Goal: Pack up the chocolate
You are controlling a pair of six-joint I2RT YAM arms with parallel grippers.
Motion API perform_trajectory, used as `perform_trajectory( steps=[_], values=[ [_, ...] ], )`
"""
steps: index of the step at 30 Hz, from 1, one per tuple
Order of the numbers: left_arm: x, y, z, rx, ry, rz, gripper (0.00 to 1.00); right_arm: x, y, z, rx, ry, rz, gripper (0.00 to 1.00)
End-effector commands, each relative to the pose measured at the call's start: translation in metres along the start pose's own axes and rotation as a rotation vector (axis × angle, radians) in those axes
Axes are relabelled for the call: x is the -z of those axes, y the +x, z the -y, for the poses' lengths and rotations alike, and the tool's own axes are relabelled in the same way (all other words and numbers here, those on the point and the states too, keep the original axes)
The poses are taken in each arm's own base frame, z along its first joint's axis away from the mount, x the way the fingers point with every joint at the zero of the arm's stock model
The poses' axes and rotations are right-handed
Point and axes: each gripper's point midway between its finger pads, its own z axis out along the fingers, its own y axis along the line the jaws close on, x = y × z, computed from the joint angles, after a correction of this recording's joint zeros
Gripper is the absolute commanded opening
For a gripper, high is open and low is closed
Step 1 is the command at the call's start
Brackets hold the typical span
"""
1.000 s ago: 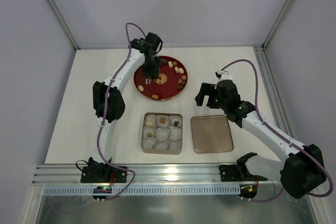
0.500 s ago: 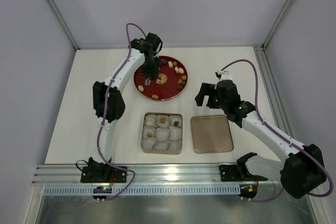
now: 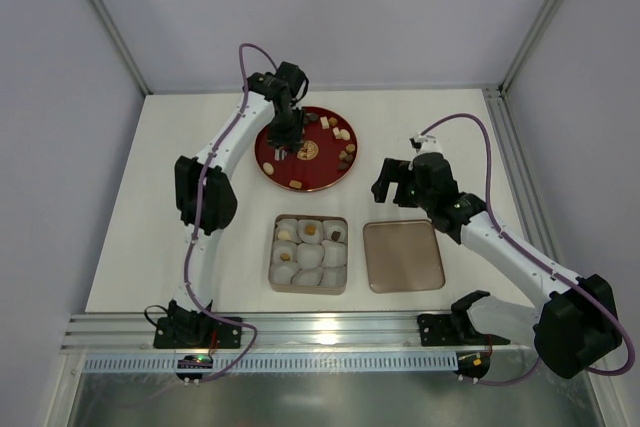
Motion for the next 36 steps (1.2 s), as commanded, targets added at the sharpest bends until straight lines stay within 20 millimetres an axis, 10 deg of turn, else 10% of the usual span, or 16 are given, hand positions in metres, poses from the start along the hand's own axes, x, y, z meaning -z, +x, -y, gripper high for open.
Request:
perform_trajectory(
  steps=[1, 36],
  values=[
    [0.028, -0.004, 0.002, -0.018, 0.031, 0.044, 0.40, 0.000, -0.009, -0.004, -0.005, -0.014, 0.041, 1.00],
    [0.006, -0.005, 0.004, -0.021, 0.023, 0.014, 0.35, 0.000, -0.010, -0.004, 0.009, -0.011, 0.039, 1.00]
  ],
)
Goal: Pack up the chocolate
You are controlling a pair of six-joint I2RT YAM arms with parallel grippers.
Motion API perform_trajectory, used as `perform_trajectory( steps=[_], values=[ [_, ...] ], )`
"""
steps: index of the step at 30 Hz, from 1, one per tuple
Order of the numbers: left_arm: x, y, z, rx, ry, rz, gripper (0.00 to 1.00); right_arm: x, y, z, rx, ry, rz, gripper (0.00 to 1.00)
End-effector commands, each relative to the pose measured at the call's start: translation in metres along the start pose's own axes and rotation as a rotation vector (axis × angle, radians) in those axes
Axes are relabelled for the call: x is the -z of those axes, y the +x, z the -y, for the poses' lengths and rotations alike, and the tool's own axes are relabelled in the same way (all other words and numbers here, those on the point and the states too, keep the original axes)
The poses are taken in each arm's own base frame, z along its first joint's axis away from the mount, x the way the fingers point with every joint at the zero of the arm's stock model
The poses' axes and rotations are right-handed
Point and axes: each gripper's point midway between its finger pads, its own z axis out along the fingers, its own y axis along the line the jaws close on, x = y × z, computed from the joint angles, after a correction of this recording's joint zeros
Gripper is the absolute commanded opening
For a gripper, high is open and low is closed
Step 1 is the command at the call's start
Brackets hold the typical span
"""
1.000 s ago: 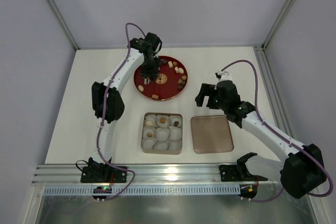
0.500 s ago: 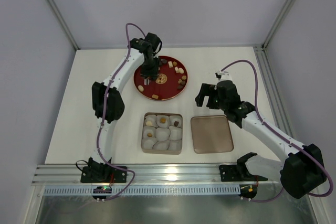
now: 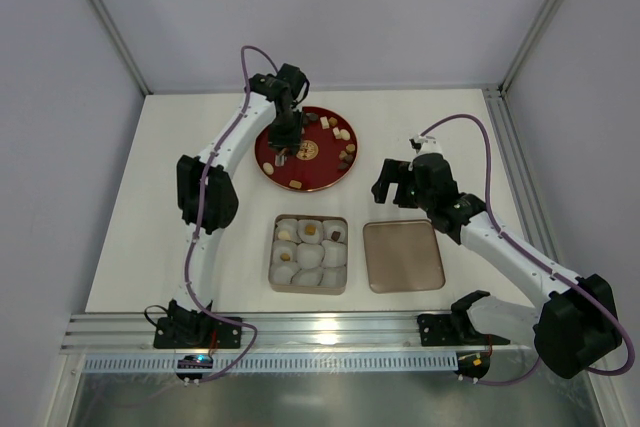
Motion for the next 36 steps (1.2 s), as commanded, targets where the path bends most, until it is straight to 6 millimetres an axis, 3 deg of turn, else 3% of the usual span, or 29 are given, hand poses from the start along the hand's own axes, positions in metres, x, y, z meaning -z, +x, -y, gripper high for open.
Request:
perform_trajectory(
  steps=[1, 15, 36],
  values=[
    [0.011, -0.009, 0.005, -0.023, 0.029, 0.035, 0.33, 0.001, -0.012, -0.006, 0.008, -0.016, 0.045, 1.00],
    [0.032, -0.014, 0.001, -0.032, 0.017, 0.074, 0.28, 0.000, -0.011, -0.005, 0.006, -0.014, 0.042, 1.00],
    [0.051, 0.014, -0.004, -0.024, 0.037, 0.061, 0.28, -0.002, -0.006, -0.006, -0.007, -0.024, 0.037, 1.00]
  ],
)
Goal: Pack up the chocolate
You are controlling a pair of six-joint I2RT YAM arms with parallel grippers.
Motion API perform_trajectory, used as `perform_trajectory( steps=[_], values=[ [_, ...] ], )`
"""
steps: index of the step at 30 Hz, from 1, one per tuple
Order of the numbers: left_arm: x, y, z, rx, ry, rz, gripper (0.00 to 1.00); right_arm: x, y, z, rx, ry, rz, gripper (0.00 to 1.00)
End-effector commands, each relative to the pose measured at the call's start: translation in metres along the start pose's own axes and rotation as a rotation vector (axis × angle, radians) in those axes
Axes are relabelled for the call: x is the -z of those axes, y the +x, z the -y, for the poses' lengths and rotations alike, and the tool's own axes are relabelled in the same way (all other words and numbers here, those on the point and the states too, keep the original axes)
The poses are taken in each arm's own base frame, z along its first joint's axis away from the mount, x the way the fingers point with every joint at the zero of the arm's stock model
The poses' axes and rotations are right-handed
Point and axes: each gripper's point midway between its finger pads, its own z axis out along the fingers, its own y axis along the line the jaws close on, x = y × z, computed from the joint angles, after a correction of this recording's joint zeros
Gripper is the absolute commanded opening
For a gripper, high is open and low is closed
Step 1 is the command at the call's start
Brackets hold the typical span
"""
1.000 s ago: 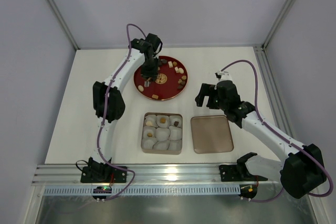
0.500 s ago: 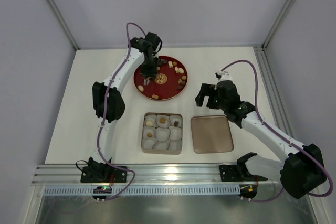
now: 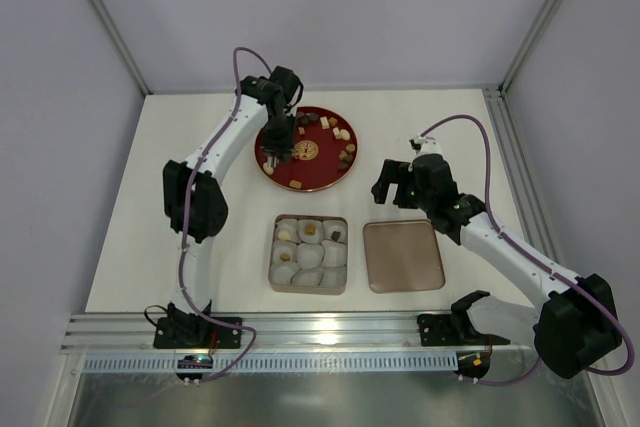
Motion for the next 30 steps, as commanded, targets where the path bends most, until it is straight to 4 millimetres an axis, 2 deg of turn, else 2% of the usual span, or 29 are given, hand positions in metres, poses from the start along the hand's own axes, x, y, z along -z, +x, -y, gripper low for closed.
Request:
perform_trajectory(
  steps=[1, 7, 17, 30],
  values=[
    [0.029, -0.007, 0.005, -0.004, 0.043, 0.087, 0.28, -0.001, -0.008, -0.006, -0.008, -0.023, 0.039, 1.00],
    [0.026, -0.005, 0.003, -0.008, 0.036, 0.079, 0.34, -0.003, -0.007, -0.007, -0.011, -0.029, 0.036, 1.00],
    [0.018, -0.010, 0.003, -0.016, 0.022, 0.067, 0.35, -0.002, -0.007, -0.006, -0.005, -0.024, 0.039, 1.00],
    [0.006, -0.008, -0.002, -0.026, -0.005, 0.038, 0.36, -0.002, -0.008, -0.007, -0.004, -0.026, 0.039, 1.00]
  ],
)
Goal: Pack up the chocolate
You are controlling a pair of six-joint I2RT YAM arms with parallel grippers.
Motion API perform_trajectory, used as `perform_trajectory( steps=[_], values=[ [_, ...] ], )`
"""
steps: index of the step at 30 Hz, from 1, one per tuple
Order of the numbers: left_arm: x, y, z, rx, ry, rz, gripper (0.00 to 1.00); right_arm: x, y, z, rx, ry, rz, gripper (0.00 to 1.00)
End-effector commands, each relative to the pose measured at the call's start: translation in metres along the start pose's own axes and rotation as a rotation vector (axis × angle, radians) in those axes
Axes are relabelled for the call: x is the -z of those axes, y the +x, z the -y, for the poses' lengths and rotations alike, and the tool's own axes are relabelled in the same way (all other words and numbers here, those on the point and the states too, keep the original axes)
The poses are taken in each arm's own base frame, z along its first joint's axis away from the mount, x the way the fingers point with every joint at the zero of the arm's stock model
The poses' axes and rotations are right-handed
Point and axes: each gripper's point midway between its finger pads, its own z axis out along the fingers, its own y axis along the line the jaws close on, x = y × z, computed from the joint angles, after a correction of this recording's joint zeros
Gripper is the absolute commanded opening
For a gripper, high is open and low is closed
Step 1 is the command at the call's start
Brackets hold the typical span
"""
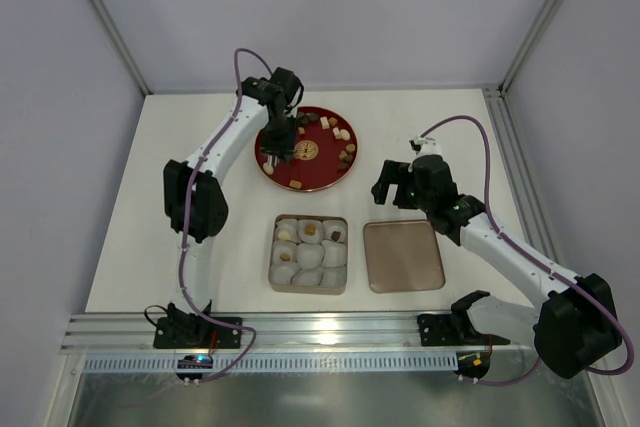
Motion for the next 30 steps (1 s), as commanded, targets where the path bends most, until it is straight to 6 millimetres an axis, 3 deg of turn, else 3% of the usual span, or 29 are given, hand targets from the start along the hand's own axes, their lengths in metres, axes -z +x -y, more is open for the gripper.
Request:
perform_trajectory(
  steps=[1, 16, 30],
  values=[
    [0.005, -0.010, 0.000, -0.023, -0.001, 0.037, 0.36, -0.001, -0.009, -0.007, -0.001, -0.022, 0.033, 1.00],
    [0.003, -0.010, 0.001, -0.023, 0.004, 0.030, 0.31, 0.001, -0.012, -0.008, 0.001, -0.021, 0.040, 1.00],
    [0.028, -0.022, 0.002, -0.019, 0.011, 0.091, 0.30, 0.000, -0.011, -0.007, 0.000, -0.018, 0.037, 0.99]
  ],
)
